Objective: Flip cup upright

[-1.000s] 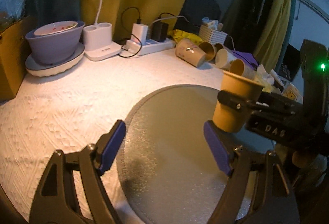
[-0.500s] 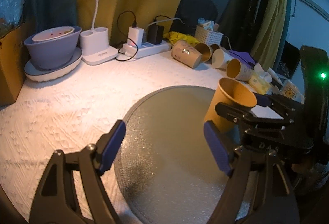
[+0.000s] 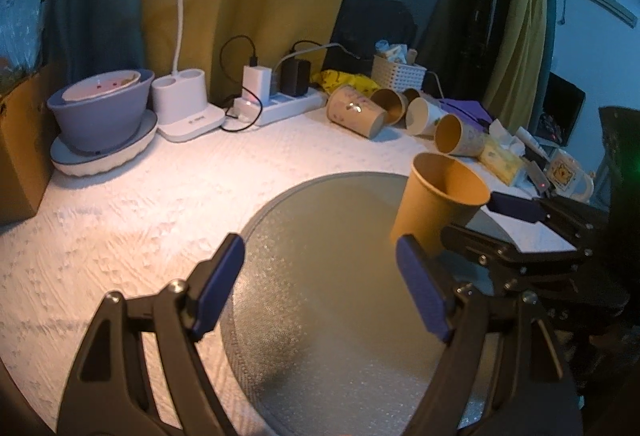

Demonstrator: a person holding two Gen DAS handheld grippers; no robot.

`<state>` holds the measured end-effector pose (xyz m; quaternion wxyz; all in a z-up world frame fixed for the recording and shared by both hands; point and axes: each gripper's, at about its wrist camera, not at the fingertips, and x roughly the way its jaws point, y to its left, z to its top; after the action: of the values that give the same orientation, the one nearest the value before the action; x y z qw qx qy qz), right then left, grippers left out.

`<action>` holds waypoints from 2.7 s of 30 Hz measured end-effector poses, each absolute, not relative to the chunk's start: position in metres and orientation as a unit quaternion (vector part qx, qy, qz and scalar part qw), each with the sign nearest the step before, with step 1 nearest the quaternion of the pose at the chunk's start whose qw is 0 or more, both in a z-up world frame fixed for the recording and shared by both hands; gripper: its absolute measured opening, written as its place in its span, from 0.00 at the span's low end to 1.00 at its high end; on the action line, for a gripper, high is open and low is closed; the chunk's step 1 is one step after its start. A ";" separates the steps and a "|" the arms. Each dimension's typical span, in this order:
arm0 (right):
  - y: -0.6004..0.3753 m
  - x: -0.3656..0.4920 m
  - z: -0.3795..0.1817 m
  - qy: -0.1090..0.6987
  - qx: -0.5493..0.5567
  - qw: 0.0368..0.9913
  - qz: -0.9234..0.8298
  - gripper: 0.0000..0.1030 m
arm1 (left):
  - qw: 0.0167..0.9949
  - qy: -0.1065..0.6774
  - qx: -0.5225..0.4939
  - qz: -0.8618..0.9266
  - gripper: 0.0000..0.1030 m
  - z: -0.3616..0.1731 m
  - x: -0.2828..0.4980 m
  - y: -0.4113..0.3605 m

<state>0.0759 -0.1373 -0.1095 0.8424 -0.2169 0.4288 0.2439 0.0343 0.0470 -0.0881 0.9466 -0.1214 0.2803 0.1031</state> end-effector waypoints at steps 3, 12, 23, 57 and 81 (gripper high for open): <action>-0.143 0.071 -0.108 0.432 -0.213 0.843 0.241 0.72 | 0.950 0.273 -0.112 0.102 0.77 -0.086 0.032 0.043; -0.157 0.059 -0.097 0.429 -0.206 0.847 0.236 0.73 | 0.962 0.244 -0.080 0.088 0.77 -0.078 0.026 0.030; -0.169 0.043 -0.072 0.390 -0.197 0.868 0.235 0.72 | 0.980 0.182 -0.052 0.058 0.77 -0.061 0.009 0.012; -0.168 0.025 -0.030 0.324 -0.194 0.893 0.246 0.73 | 0.995 0.069 -0.050 0.058 0.93 -0.029 -0.029 0.017; -0.168 0.023 -0.029 0.323 -0.192 0.893 0.249 0.73 | 0.995 0.049 -0.036 0.081 0.93 -0.023 -0.037 0.017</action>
<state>0.0229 -0.1682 -0.0290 0.8928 -0.1921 0.3226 0.2491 -0.0367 0.0169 -0.0226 0.9948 -0.0361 0.0494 0.0815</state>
